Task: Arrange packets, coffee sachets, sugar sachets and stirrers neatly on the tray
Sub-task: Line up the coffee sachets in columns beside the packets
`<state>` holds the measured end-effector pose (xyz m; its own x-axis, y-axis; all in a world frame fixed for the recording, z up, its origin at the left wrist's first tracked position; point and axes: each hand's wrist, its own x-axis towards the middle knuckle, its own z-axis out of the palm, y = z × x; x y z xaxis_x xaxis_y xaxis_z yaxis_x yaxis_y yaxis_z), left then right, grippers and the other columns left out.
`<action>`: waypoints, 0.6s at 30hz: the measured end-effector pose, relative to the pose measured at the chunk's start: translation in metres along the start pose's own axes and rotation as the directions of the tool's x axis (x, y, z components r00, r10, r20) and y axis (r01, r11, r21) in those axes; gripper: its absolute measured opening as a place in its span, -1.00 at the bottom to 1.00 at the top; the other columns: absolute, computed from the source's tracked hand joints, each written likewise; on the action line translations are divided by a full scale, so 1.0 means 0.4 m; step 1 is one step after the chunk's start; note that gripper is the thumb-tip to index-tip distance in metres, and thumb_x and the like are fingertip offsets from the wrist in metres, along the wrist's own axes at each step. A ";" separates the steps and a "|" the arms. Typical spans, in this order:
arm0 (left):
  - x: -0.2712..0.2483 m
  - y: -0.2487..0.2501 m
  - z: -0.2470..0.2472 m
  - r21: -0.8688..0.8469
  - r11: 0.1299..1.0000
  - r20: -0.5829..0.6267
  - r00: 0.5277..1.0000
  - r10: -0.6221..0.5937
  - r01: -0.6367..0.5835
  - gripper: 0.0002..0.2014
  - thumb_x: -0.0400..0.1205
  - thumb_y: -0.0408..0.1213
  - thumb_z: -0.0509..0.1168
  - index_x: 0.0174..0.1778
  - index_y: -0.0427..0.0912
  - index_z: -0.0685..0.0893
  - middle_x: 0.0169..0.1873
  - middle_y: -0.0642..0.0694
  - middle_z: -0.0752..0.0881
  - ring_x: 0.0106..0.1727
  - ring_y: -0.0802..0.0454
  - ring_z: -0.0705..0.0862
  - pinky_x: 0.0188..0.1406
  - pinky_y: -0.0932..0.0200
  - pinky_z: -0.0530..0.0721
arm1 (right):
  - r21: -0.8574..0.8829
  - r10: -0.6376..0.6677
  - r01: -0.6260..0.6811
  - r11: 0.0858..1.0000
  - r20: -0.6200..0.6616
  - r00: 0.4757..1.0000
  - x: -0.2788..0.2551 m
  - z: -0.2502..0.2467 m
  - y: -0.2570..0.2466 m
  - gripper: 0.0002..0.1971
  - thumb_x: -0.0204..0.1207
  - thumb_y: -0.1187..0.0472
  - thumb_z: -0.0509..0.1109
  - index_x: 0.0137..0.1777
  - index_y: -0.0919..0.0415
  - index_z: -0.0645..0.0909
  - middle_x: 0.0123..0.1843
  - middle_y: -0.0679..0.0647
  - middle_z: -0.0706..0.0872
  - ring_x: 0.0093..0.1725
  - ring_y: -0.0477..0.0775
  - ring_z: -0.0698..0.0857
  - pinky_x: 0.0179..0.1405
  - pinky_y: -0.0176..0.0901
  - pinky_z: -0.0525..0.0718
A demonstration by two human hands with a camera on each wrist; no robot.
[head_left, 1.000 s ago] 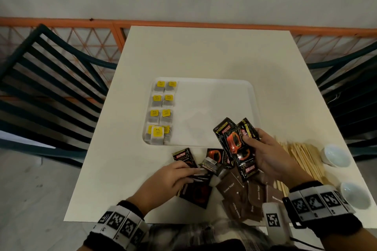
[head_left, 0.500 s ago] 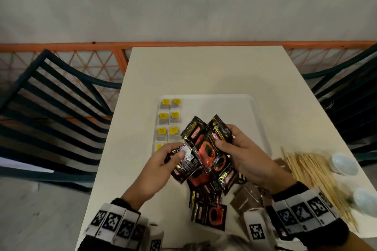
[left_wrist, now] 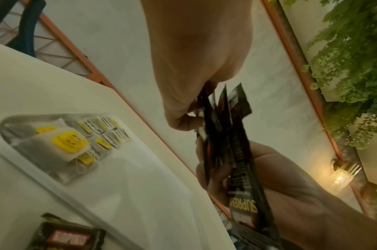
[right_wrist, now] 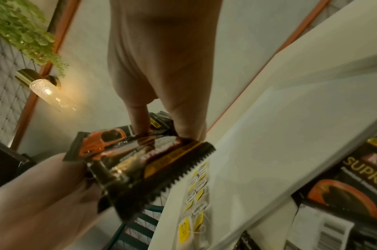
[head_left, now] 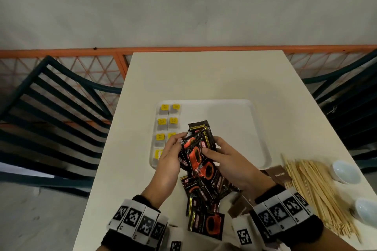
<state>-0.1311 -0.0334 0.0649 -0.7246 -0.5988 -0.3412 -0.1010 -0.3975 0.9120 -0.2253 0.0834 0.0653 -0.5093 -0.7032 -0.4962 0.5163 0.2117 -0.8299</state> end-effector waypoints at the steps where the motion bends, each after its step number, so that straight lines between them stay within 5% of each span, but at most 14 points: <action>1: -0.001 0.003 0.014 -0.036 0.999 0.000 1.000 0.008 -0.008 -0.72 0.73 -0.24 0.04 0.03 -0.06 0.68 0.03 -0.15 0.74 0.05 -0.09 0.72 0.05 -0.06 0.66 | 0.008 -0.007 0.007 1.000 0.007 1.000 0.002 -0.008 -0.003 -0.70 0.58 0.24 0.31 0.29 0.07 0.48 0.16 0.21 0.73 0.13 0.22 0.74 0.19 0.27 0.67; 5: 0.002 0.016 0.060 -0.200 0.979 0.074 0.997 -0.036 0.050 -0.47 0.52 0.18 0.08 0.04 -0.20 0.68 -0.05 -0.21 0.80 0.00 -0.08 0.78 -0.05 -0.01 0.74 | 0.009 -0.042 0.042 0.999 0.046 0.998 0.010 -0.037 -0.022 -0.68 0.56 0.29 0.31 0.30 0.11 0.47 0.16 0.23 0.73 0.12 0.21 0.75 0.16 0.19 0.69; 9: 0.032 0.016 0.080 -0.149 0.984 0.090 0.992 -0.083 0.096 -0.58 0.37 -0.14 0.41 0.08 -0.25 0.54 0.00 -0.30 0.70 -0.05 -0.16 0.74 -0.13 -0.02 0.73 | -0.119 -0.075 0.091 0.989 0.129 0.989 0.018 -0.087 -0.041 -0.60 0.55 0.26 0.35 0.36 0.10 0.38 0.19 0.24 0.69 0.14 0.22 0.73 0.17 0.16 0.69; 13: 0.045 0.006 0.105 -0.082 0.986 0.184 0.975 -0.128 0.145 -0.61 0.37 -0.34 0.42 0.11 -0.12 0.53 -0.15 -0.18 0.78 -0.17 -0.09 0.77 -0.22 0.03 0.74 | -0.462 -0.148 0.213 0.861 0.172 0.974 0.026 -0.138 -0.061 -0.63 0.56 0.11 0.33 0.32 -0.06 0.35 0.19 0.05 0.68 0.14 -0.01 0.71 0.20 0.04 0.68; 16: 0.048 0.003 0.131 0.035 0.998 0.122 0.991 -0.056 0.052 -0.70 0.51 -0.37 0.37 0.12 0.01 0.62 -0.12 -0.09 0.81 -0.08 -0.07 0.78 -0.17 0.02 0.76 | -0.587 -0.231 0.290 0.756 0.176 0.957 0.033 -0.156 -0.076 -0.60 0.56 0.10 0.33 0.37 -0.05 0.35 0.21 -0.03 0.63 0.08 -0.22 0.63 0.08 -0.29 0.63; 18: 0.049 0.000 0.141 0.105 0.994 0.089 0.996 0.025 -0.035 -0.72 0.55 -0.37 0.36 0.00 0.16 0.70 -0.13 -0.01 0.81 -0.07 0.00 0.79 -0.15 0.04 0.75 | -0.621 -0.273 0.309 0.721 0.156 0.949 0.043 -0.166 -0.080 -0.52 0.53 0.08 0.37 0.42 -0.07 0.34 0.26 0.00 0.54 0.14 -0.13 0.58 0.09 -0.28 0.59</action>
<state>-0.1840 -0.0060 0.0709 -0.7849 -0.5441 -0.2963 -0.1468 -0.3014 0.9421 -0.2963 0.1096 0.0665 -0.5171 -0.8310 -0.2050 -0.2128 0.3568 -0.9096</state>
